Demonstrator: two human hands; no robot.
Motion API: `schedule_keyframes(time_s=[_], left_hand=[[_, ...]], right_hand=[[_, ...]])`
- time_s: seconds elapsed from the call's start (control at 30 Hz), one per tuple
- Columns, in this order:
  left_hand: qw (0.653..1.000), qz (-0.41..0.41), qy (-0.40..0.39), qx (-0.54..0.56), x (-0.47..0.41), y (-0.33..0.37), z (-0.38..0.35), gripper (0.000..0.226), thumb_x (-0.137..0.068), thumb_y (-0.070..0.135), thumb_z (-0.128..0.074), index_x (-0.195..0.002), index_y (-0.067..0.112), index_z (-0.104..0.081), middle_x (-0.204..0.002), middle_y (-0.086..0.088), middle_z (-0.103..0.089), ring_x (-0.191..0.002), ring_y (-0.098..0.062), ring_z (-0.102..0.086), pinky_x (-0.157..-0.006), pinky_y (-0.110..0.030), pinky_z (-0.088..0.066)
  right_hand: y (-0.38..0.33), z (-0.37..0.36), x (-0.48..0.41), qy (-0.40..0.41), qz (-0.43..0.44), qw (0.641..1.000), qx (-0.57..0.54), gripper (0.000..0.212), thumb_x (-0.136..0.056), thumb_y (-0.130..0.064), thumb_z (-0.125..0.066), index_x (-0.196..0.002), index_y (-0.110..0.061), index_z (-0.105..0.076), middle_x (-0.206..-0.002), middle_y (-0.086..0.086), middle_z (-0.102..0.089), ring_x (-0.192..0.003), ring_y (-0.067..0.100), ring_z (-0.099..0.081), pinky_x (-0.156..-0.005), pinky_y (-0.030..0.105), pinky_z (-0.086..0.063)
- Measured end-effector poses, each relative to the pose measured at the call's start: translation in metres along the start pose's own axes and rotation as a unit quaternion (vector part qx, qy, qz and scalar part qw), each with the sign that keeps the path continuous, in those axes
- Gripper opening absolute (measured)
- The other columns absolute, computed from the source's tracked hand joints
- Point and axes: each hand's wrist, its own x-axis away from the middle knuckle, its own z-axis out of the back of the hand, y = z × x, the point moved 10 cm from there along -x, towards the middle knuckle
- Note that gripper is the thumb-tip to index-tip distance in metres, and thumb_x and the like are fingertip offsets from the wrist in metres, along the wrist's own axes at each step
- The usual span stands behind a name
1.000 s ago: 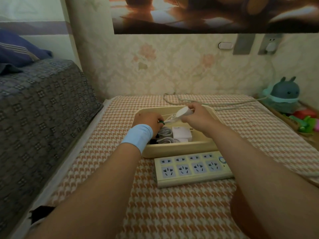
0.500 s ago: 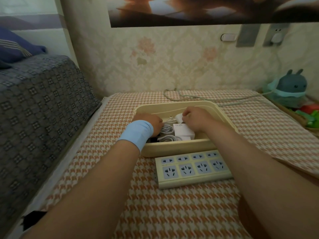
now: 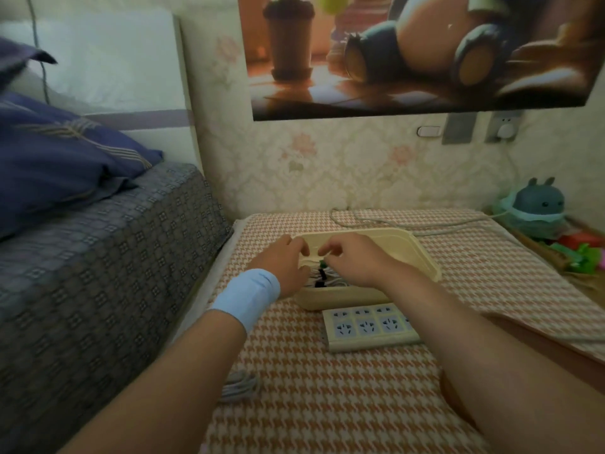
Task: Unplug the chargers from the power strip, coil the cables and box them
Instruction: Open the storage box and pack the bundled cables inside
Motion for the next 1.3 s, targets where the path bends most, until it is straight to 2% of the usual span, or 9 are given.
schedule_keyframes(time_s=[0.23, 0.37, 0.47, 0.67, 0.8, 0.9, 1.0, 1.17, 1.3], left_hand=[[0.966, 0.105, -0.215, -0.092, 0.103, -0.074, -0.017, 0.044, -0.093, 0.034, -0.054, -0.136, 0.03, -0.047, -0.138, -0.001, -0.049, -0.115, -0.021, -0.055, -0.097, -0.038, -0.049], [0.93, 0.144, -0.322, -0.099, 0.159, -0.1, -0.034, 0.064, -0.09, 0.041, -0.059, -0.148, 0.03, -0.034, -0.155, -0.001, -0.032, -0.137, -0.024, -0.038, -0.109, -0.039, -0.039], [0.912, 0.121, -0.369, -0.136, 0.18, -0.108, -0.045, 0.064, -0.091, 0.04, -0.061, -0.148, 0.027, -0.035, -0.15, -0.001, -0.038, -0.132, -0.025, -0.044, -0.105, -0.038, -0.042], [0.931, 0.085, -0.332, -0.128, 0.178, -0.106, -0.041, 0.036, -0.089, 0.03, -0.065, -0.124, 0.022, -0.062, -0.121, -0.002, -0.062, -0.099, -0.022, -0.06, -0.081, -0.031, -0.049], [0.955, 0.08, -0.286, -0.004, 0.166, -0.091, -0.03, 0.038, -0.096, 0.036, -0.055, -0.13, 0.02, -0.055, -0.126, -0.005, -0.057, -0.106, -0.026, -0.057, -0.084, -0.034, -0.047], [0.961, 0.105, -0.188, 0.174, 0.149, -0.073, -0.012, 0.036, -0.098, 0.04, -0.052, -0.126, 0.018, -0.054, -0.124, -0.006, -0.057, -0.098, -0.024, -0.057, -0.078, -0.034, -0.049], [0.91, 0.148, -0.104, 0.373, 0.132, -0.052, 0.003, 0.021, -0.095, 0.035, -0.058, -0.107, 0.018, -0.058, -0.112, -0.01, -0.062, -0.1, -0.03, -0.064, -0.082, -0.045, -0.058], [0.859, 0.207, -0.041, 0.466, 0.103, -0.027, 0.009, 0.029, -0.091, 0.034, -0.065, -0.092, 0.005, -0.059, -0.1, -0.016, -0.063, -0.098, -0.043, -0.066, -0.076, -0.054, -0.058], [0.803, 0.253, -0.061, 0.536, 0.086, 0.0, -0.001, 0.037, -0.099, 0.03, -0.048, -0.114, -0.001, -0.06, -0.11, -0.017, -0.067, -0.093, -0.035, -0.067, -0.083, -0.051, -0.057]], right_hand=[[-0.094, -0.071, 0.064, -0.157, 0.076, 0.982, 0.071, 0.028, -0.096, -0.025, -0.061, -0.122, -0.025, -0.072, -0.125, -0.002, -0.068, -0.112, 0.017, -0.063, -0.095, 0.034, -0.052], [-0.117, -0.129, 0.092, -0.234, 0.095, 0.958, 0.136, 0.05, -0.098, -0.029, -0.059, -0.148, -0.025, -0.05, -0.15, 0.0, -0.051, -0.134, 0.022, -0.051, -0.11, 0.041, -0.045], [-0.12, -0.165, 0.106, -0.259, 0.099, 0.949, 0.151, 0.062, -0.098, -0.033, -0.059, -0.155, -0.024, -0.035, -0.156, 0.004, -0.043, -0.138, 0.027, -0.045, -0.111, 0.044, -0.043], [-0.115, -0.166, 0.105, -0.223, 0.104, 0.96, 0.134, 0.04, -0.093, -0.03, -0.068, -0.132, -0.022, -0.062, -0.127, 0.004, -0.063, -0.109, 0.023, -0.06, -0.084, 0.033, -0.048], [-0.091, -0.117, 0.091, -0.127, 0.004, 0.985, -0.115, 0.054, -0.093, -0.018, -0.068, -0.144, -0.02, -0.049, -0.122, 0.002, -0.06, -0.098, 0.021, -0.068, -0.08, 0.036, -0.057], [-0.063, -0.083, 0.084, -0.028, -0.109, 0.944, -0.311, 0.064, -0.096, -0.019, -0.068, -0.151, -0.017, -0.037, -0.116, 0.007, -0.063, -0.087, 0.024, -0.073, -0.07, 0.037, -0.06], [-0.051, -0.072, 0.085, -0.047, -0.167, 0.915, -0.363, 0.05, -0.1, -0.037, -0.06, -0.144, -0.018, -0.048, -0.12, 0.008, -0.067, -0.087, 0.026, -0.074, -0.073, 0.042, -0.062], [-0.052, -0.062, 0.09, -0.101, -0.17, 0.875, -0.441, 0.041, -0.102, -0.051, -0.05, -0.127, -0.021, -0.064, -0.117, 0.01, -0.071, -0.097, 0.031, -0.073, -0.074, 0.043, -0.061], [-0.03, -0.042, 0.081, -0.069, -0.189, 0.884, -0.421, 0.036, -0.104, -0.037, -0.051, -0.128, -0.013, -0.063, -0.124, 0.012, -0.066, -0.097, 0.033, -0.071, -0.075, 0.044, -0.062]])
